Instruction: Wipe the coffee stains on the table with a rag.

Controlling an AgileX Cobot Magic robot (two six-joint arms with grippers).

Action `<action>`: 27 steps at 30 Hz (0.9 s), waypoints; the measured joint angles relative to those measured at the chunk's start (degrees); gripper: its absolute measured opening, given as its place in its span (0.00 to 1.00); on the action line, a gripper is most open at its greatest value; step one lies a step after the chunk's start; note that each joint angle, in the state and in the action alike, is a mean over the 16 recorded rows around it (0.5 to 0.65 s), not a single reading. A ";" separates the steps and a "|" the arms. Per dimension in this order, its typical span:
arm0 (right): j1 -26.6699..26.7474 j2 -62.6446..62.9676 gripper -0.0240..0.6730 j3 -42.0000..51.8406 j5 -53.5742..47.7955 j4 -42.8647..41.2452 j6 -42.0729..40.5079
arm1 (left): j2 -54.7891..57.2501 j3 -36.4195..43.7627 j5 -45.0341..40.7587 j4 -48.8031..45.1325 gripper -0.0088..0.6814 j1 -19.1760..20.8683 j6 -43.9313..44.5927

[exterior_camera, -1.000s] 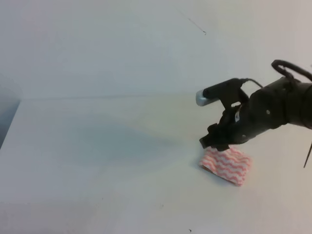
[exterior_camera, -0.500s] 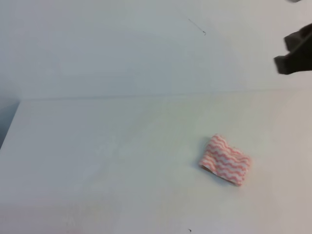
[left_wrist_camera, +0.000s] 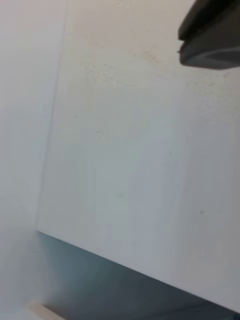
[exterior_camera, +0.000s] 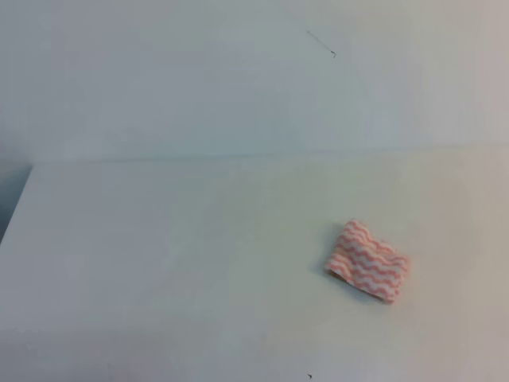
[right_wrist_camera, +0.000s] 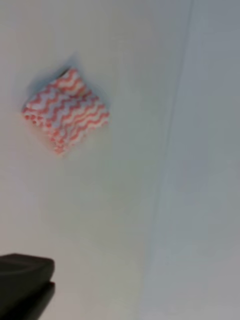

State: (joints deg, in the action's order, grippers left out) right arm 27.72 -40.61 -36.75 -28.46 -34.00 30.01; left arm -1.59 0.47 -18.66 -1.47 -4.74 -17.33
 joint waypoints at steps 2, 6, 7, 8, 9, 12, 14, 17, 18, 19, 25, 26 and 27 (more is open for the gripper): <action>0.00 3.95 0.04 4.18 0.74 -0.02 1.57 | 0.00 0.00 0.00 0.00 0.01 0.00 0.00; 0.00 10.63 0.04 10.79 1.83 -0.04 4.06 | 0.00 0.16 0.00 0.00 0.01 0.00 -0.01; 0.00 11.97 0.04 12.03 1.95 -0.04 4.49 | 0.00 0.16 0.00 0.00 0.01 0.00 -0.01; 0.00 13.17 0.04 13.09 1.98 -0.04 4.84 | 0.00 0.16 0.00 0.00 0.01 0.00 -0.01; 0.00 14.24 0.04 13.99 1.94 -0.04 5.15 | 0.00 0.00 0.00 0.00 0.01 0.00 -0.01; 0.00 16.63 0.04 15.84 1.61 -0.07 5.72 | 0.00 -0.16 0.00 0.00 0.01 0.00 -0.01; 0.00 17.59 0.04 16.58 1.34 -0.08 5.88 | 0.00 -0.31 -0.06 0.01 0.01 0.00 -0.01; 0.00 18.32 0.03 17.21 0.99 -0.11 6.00 | 0.00 -0.31 -0.06 0.01 0.01 0.00 0.00; 0.00 18.42 0.03 17.33 0.87 -0.12 6.02 | 0.00 -0.31 -0.06 0.01 0.01 0.00 0.00; 0.00 18.46 0.03 17.42 0.76 -0.13 6.04 | 0.00 -0.31 -0.06 0.01 0.01 0.00 0.00; -0.10 19.14 0.03 17.51 0.15 -0.16 6.08 | 0.00 -0.47 -0.06 0.01 0.01 0.00 0.00; -0.28 19.47 0.03 17.51 0.09 -0.16 6.08 | 0.00 -0.47 -0.06 0.01 0.01 0.00 0.00; -0.54 19.86 0.03 17.51 0.05 -0.16 6.09 | 0.00 -0.47 -0.06 0.01 0.01 0.00 0.00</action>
State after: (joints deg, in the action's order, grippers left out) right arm 27.17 -20.75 -19.24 -28.42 -34.16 36.10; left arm -1.59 0.00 -18.72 -1.45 -4.74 -17.32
